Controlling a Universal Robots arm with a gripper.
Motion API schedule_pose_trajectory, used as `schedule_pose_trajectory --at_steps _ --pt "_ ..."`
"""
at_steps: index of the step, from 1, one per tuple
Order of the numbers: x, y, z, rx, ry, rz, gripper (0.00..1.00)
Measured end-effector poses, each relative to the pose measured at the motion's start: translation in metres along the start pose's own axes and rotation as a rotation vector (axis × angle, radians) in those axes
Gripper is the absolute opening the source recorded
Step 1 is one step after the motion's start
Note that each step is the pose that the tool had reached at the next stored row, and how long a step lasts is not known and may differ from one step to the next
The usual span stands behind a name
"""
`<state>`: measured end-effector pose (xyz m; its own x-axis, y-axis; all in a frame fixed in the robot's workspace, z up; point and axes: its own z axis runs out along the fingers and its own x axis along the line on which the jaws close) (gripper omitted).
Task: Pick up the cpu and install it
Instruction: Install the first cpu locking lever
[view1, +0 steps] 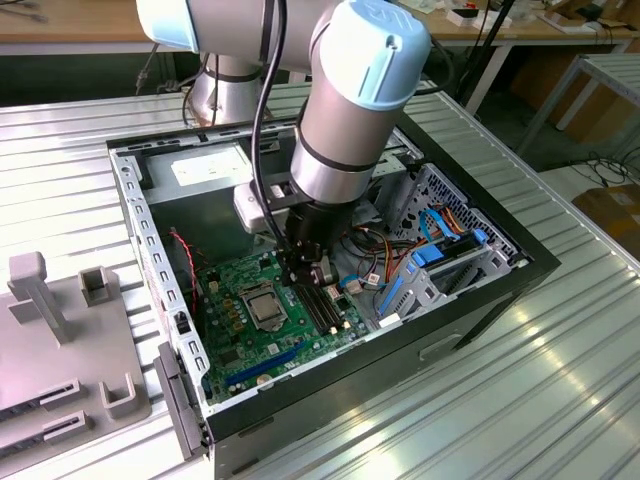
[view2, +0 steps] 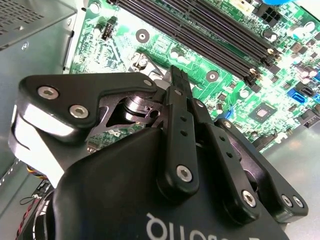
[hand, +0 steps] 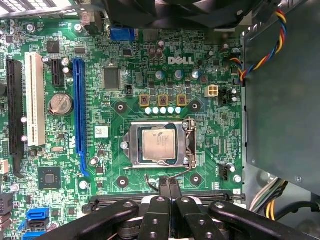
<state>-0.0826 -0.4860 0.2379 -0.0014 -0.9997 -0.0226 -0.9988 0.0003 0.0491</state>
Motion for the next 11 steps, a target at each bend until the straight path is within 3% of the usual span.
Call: schedule_pose_trajectory --at_steps 11 --pt "0.0028 -0.0004 0.0082 -0.0001 0.0033 -0.005 0.11"
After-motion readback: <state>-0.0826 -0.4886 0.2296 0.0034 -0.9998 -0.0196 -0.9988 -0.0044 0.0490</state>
